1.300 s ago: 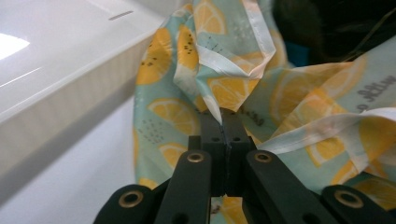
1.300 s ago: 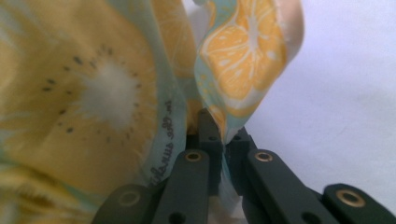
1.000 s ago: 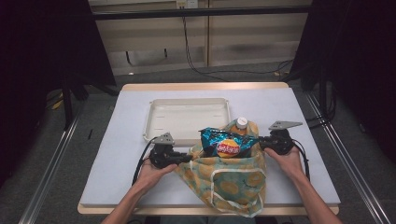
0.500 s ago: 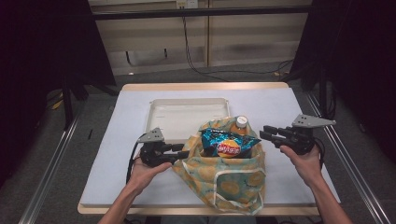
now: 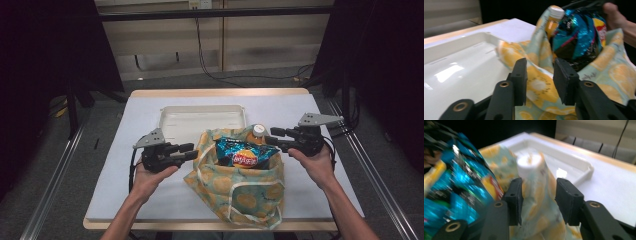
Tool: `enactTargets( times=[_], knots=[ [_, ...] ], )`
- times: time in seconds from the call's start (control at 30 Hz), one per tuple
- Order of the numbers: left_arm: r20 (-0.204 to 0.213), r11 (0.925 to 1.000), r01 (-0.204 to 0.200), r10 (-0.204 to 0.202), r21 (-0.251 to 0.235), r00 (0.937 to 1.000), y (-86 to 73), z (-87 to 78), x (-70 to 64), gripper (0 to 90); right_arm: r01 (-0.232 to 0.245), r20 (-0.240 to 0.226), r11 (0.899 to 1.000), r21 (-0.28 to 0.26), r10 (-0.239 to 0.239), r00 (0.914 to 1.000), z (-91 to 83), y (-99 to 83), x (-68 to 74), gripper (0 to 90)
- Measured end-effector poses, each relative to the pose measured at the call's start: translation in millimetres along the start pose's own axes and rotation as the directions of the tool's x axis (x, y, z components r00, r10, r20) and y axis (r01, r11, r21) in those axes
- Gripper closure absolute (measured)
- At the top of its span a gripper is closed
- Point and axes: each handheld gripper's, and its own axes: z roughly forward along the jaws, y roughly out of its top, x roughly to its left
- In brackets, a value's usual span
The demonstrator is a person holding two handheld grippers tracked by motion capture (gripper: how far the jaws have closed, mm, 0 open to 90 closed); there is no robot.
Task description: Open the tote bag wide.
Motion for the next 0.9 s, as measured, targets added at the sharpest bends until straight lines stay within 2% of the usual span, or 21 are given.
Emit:
enactTargets(
  times=[0.03,0.13,0.2,0.23,0.27,0.3,0.33,0.4,0.47,0.5,0.53,0.57,0.6,0.63,0.67,0.7,0.73,0.83,0.9],
  knots=[
    [0.014,0.9997,-0.014,0.014,0.019,0.9998,0.5,8.2,-4.8,61.5,-0.005,-0.017,1.000,-0.007,0.005,0.9998,-0.9,-4.6,-1.1,69.7],
    [0.009,0.9985,-0.023,0.023,0.050,0.9997,1.9,19.8,-4.8,50.5,-0.017,-0.031,1.000,-0.014,0.016,0.9994,-0.8,-10.9,-4.3,87.8],
    [-0.002,0.9978,-0.025,0.025,0.062,0.9997,2.0,24.6,-3.1,44.7,-0.030,-0.020,0.999,-0.018,0.030,0.9994,-0.6,-14.2,-7.6,90.0],
    [-0.004,0.9952,-0.023,0.023,0.095,0.9997,0.8,31.6,-0.9,43.1,-0.034,-0.003,0.999,-0.017,0.034,0.9994,-1.2,-15.5,-9.2,90.0],
    [-0.004,0.9952,-0.023,0.023,0.095,0.9997,0.8,31.6,-0.9,42.6,-0.034,-0.003,0.999,-0.017,0.034,0.9994,-1.2,-15.5,-9.2,90.0],
    [-0.013,0.9935,-0.018,0.020,0.113,0.9997,-0.9,36.9,0.1,41.7,-0.039,0.022,0.999,-0.009,0.039,0.9990,-3.0,-19.5,-13.9,90.0],
    [-0.008,0.9910,-0.017,0.018,0.133,0.9998,-2.1,40.6,0.5,41.7,-0.039,0.022,0.999,-0.009,0.039,0.9990,-3.0,-19.5,-13.9,90.0],
    [0.016,0.9839,-0.030,0.028,0.176,0.9995,-7.0,49.9,-1.5,48.7,-0.070,0.054,0.998,-0.004,0.070,0.9961,-7.2,-30.1,-23.8,90.0],
    [0.033,0.9833,-0.030,0.025,0.179,0.9992,-8.9,52.1,-2.3,63.5,-0.085,0.068,0.996,-0.003,0.085,0.9940,-9.1,-36.4,-28.3,90.0],
    [0.066,0.9791,-0.048,0.036,0.198,0.9972,-12.0,55.3,-3.3,80.9,-0.105,0.084,0.994,0.008,0.104,0.9910,-10.1,-48.6,-34.4,90.0],
    [0.085,0.9758,-0.061,0.043,0.210,0.9954,-13.2,56.4,-3.8,80.9,-0.105,0.084,0.994,0.008,0.104,0.9910,-10.1,-48.6,-34.4,90.0],
    [0.107,0.9719,-0.069,0.045,0.225,0.9932,-15.2,58.4,-4.8,88.4,-0.115,0.084,0.993,0.009,0.114,0.9899,-9.6,-52.5,-35.6,90.0],
    [0.106,0.9646,-0.069,0.043,0.254,0.9934,-16.9,59.3,-5.3,90.0,-0.120,0.085,0.992,0.024,0.118,0.9894,-7.2,-60.8,-35.0,90.0],
    [0.106,0.9646,-0.069,0.043,0.254,0.9934,-16.9,59.3,-5.3,90.0,-0.120,0.085,0.992,0.024,0.118,0.9894,-7.2,-60.8,-35.0,90.0],
    [0.102,0.9615,-0.073,0.047,0.265,0.9937,-17.7,58.5,-4.8,90.0,-0.116,0.083,0.993,0.031,0.113,0.9902,-3.4,-65.1,-32.0,90.0],
    [0.084,0.9624,-0.054,0.033,0.266,0.9959,-20.9,55.0,-2.4,90.0,-0.118,0.079,0.992,0.033,0.115,0.9902,-1.4,-66.3,-30.5,90.0],
    [0.084,0.9624,-0.054,0.033,0.266,0.9959,-20.9,55.0,-2.4,90.0,-0.118,0.079,0.992,0.033,0.115,0.9902,-1.4,-66.3,-30.5,90.0],
    [0.067,0.9565,-0.034,0.015,0.290,0.9976,-30.6,44.3,5.1,90.0,-0.107,0.069,0.993,0.046,0.104,0.9922,7.7,-70.4,-27.0,90.0],
    [0.066,0.9558,-0.025,0.006,0.293,0.9978,-33.9,42.0,6.7,90.0,-0.102,0.068,0.993,0.064,0.097,0.9929,13.7,-73.0,-25.7,90.0]
  ],
)
